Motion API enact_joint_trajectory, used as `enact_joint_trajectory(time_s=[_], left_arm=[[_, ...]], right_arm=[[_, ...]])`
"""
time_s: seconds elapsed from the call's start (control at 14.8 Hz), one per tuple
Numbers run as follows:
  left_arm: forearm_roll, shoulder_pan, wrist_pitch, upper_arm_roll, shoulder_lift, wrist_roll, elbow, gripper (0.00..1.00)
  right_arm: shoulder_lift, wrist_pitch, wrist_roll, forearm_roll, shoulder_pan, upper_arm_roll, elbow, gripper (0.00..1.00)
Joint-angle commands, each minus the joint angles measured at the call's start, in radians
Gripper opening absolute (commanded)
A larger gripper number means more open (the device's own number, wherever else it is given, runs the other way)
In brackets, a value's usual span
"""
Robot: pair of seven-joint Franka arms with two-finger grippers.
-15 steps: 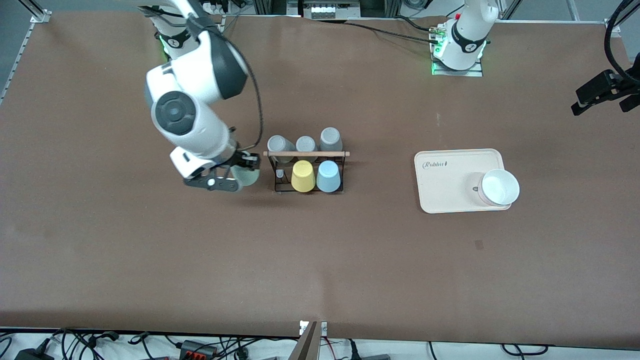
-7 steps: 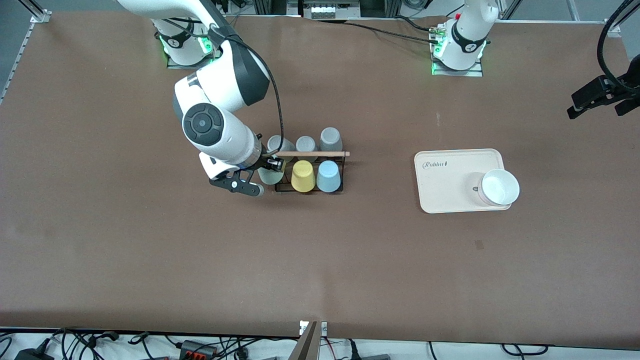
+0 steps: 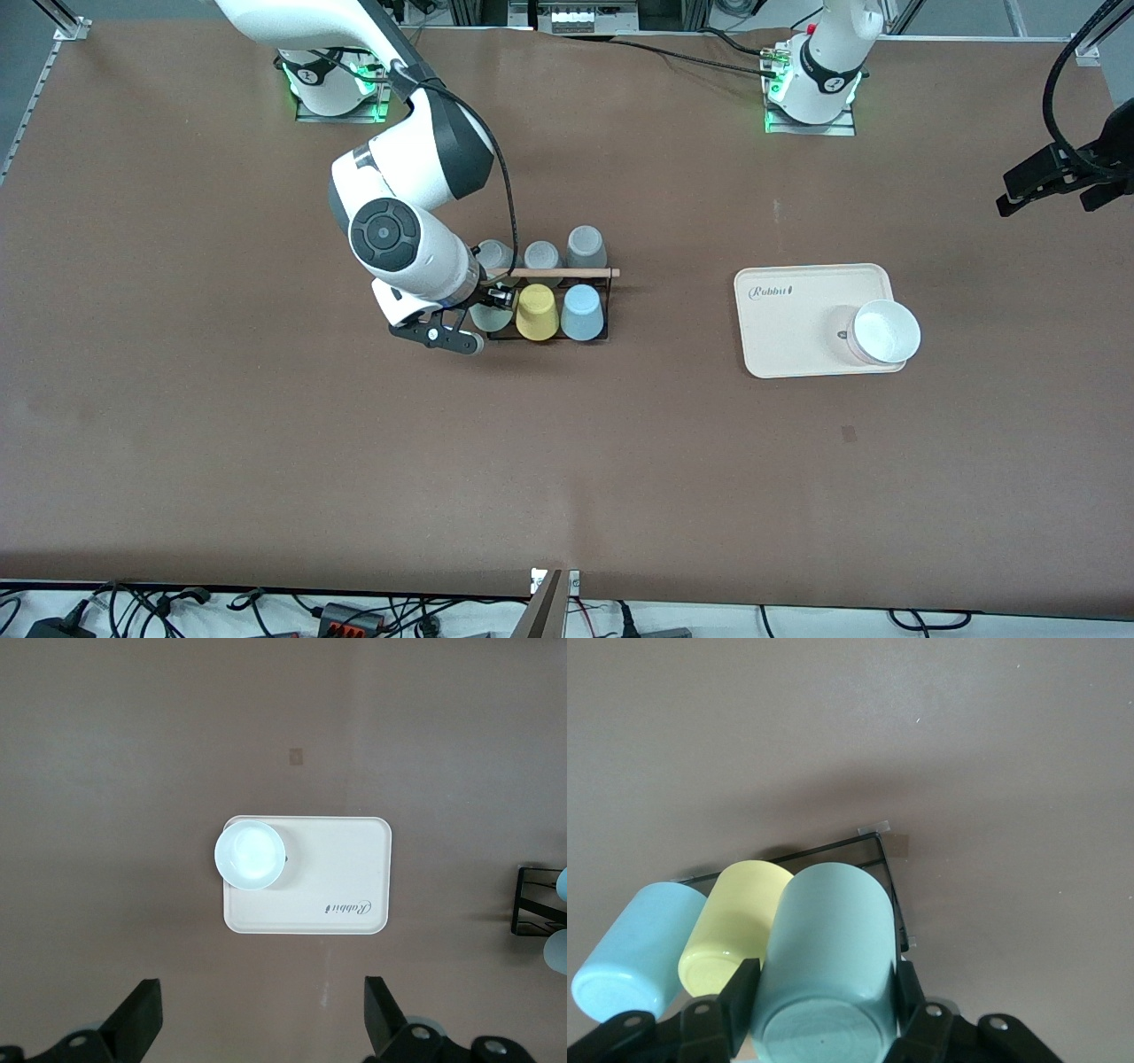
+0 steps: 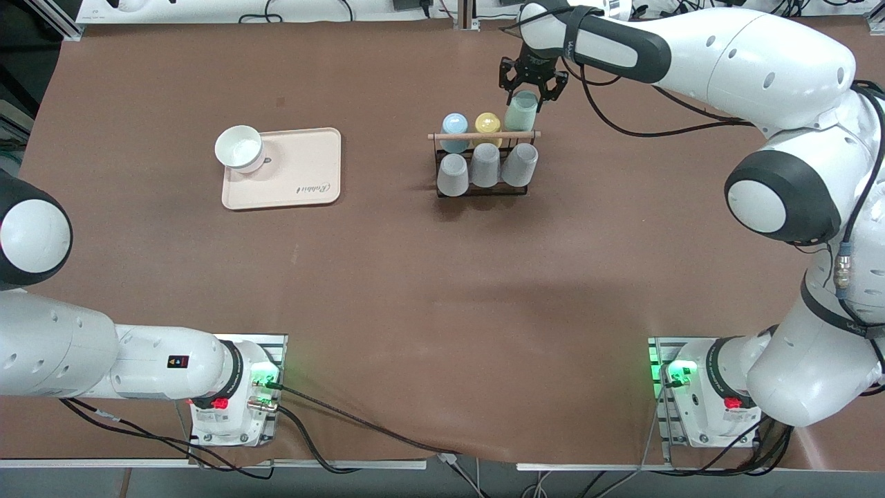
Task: Hang scattered cups on rack with three cups
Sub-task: 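Lower the teal cup onto the rack peg beside the yellow cup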
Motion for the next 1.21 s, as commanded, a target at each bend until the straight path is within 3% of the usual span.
enact_joint_trajectory(time_s=[0.0,0.81,0.88,1.01,1.15], left_arm=[[-0.012,-0.001,-0.017,0.003,0.006,0.011,0.022,1.00],[-0.010,-0.004,-0.019,0.001,0.008,0.014,0.019,1.00],[-0.010,-0.004,-0.019,0.001,0.006,0.016,0.019,1.00],[-0.012,-0.004,-0.019,0.001,0.008,0.017,0.019,1.00],[-0.013,-0.003,-0.016,0.001,0.006,0.020,0.019,1.00]], right_arm=[[0.045,0.006,0.017,0.018,0.007,-0.007,0.039,0.21],[0.099,0.041,0.013,0.021,0.019,-0.007,0.041,0.22],[0.105,0.041,0.015,0.021,0.019,-0.007,0.041,0.27],[0.103,0.041,0.048,0.021,0.019,-0.007,0.041,1.00],[0.102,0.027,0.088,0.020,0.019,-0.009,0.085,1.00]])
